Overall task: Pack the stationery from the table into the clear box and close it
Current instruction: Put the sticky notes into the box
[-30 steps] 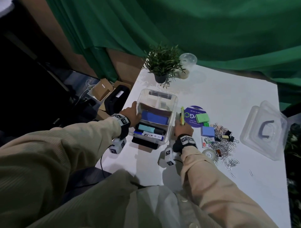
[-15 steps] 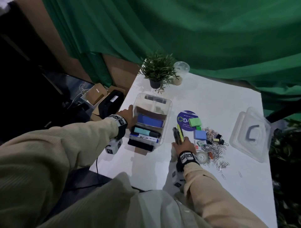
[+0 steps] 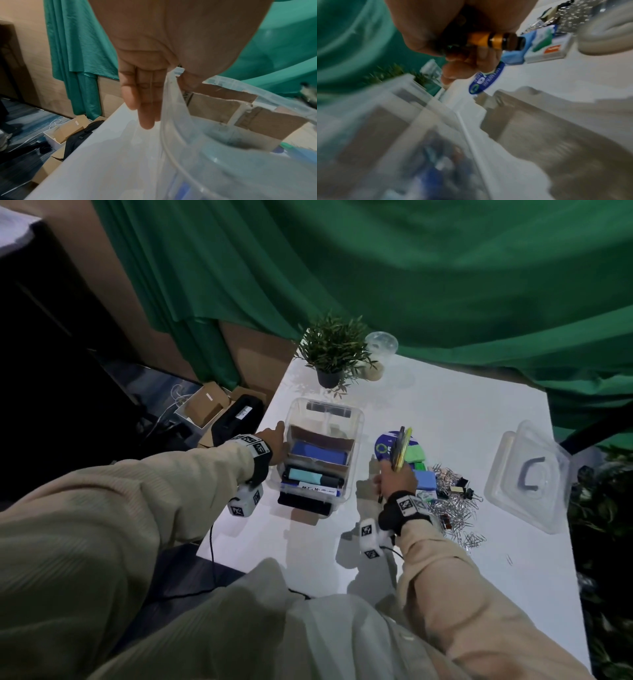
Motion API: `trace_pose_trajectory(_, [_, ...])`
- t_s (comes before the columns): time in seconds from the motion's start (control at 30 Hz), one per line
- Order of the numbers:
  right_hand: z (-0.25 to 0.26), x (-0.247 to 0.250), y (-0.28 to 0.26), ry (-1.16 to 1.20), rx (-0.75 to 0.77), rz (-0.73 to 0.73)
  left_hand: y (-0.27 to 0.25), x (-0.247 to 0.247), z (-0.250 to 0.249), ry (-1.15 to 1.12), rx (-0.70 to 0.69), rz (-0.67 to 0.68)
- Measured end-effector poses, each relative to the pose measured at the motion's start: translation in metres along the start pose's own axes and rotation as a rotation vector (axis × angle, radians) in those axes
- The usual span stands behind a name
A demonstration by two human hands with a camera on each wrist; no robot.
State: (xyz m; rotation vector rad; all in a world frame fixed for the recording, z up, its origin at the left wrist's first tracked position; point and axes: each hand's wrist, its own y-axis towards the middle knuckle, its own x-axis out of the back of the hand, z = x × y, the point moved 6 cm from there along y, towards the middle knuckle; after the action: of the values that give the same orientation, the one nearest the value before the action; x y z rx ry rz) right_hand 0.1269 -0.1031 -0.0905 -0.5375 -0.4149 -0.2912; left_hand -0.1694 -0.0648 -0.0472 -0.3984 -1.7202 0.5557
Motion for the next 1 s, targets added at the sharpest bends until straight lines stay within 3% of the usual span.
trace_pose_trajectory(0.1, [0.047,0.005,-0.01,0.03,0.209,-0.006,-0.002,0.003,-0.004,0.008,-0.013,0.01])
trace_pose_trajectory(0.23, [0.094,-0.023,-0.043,-0.299,0.478,0.242,-0.007,0.007,-0.009,0.029,-0.036,0.019])
trace_pose_trajectory(0.37, [0.091,-0.066,-0.077,-0.749,0.528,0.473,-0.004,0.009,-0.014,0.031,-0.049,0.045])
trace_pose_trajectory(0.47, [0.073,-0.08,-0.082,-1.073,0.532,0.478,-0.004,0.01,-0.012,-0.052,-0.049,0.05])
trace_pose_trajectory(0.53, [0.07,-0.082,-0.082,-1.135,0.563,0.446,-0.007,0.009,-0.01,-0.113,-0.049,0.061])
trace_pose_trajectory(0.7, [0.077,-0.089,-0.086,-0.908,0.686,0.513,-0.011,0.01,-0.015,-0.115,-0.034,0.049])
trace_pose_trajectory(0.8, [0.069,-0.079,-0.082,-0.681,0.658,0.551,-0.013,0.009,-0.021,-0.118,-0.031,0.035])
trace_pose_trajectory(1.0, [0.055,-0.025,-0.058,-0.099,0.594,0.314,-0.01,0.001,-0.044,-0.025,-0.068,0.054])
